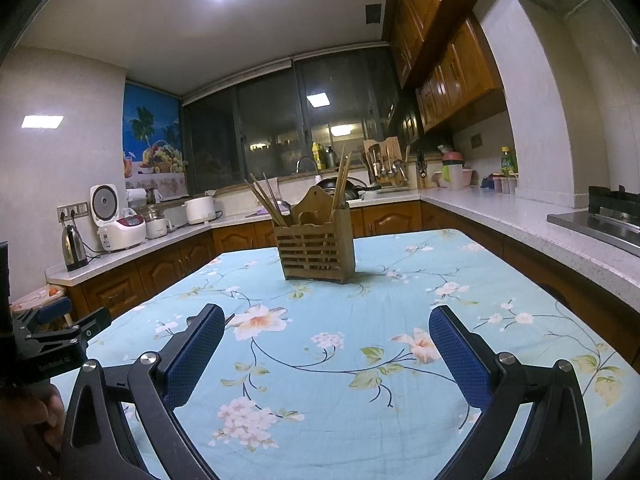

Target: Organize utensils

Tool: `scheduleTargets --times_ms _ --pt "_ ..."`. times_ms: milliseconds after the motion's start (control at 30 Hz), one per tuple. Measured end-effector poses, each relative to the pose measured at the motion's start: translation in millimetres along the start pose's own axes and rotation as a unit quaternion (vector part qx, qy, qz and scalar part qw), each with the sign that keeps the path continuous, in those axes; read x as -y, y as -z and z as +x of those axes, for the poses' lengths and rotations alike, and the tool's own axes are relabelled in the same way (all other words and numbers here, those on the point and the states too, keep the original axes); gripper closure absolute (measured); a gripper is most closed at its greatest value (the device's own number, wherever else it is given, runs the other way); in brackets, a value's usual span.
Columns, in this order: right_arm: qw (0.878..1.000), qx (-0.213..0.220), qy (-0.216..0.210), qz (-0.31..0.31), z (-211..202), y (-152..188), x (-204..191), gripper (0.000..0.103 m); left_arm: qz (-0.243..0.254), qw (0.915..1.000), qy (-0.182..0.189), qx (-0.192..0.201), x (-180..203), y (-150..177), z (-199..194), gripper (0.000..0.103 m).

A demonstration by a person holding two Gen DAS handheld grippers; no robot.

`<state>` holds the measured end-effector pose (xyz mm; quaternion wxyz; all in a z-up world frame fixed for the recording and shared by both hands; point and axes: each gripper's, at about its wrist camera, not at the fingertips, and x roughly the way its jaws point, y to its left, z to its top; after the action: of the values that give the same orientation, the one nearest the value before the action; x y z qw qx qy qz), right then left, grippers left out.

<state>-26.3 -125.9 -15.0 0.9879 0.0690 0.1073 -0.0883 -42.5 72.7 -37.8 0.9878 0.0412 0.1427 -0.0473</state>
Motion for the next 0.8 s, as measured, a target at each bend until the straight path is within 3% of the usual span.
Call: scheduleTargets --times_ms 800 --pt "1.0 -0.004 0.0 0.002 0.6 -0.7 -6.3 0.0 -0.005 0.9999 0.013 -0.003 7.2 -5.9 4.4 0.001"
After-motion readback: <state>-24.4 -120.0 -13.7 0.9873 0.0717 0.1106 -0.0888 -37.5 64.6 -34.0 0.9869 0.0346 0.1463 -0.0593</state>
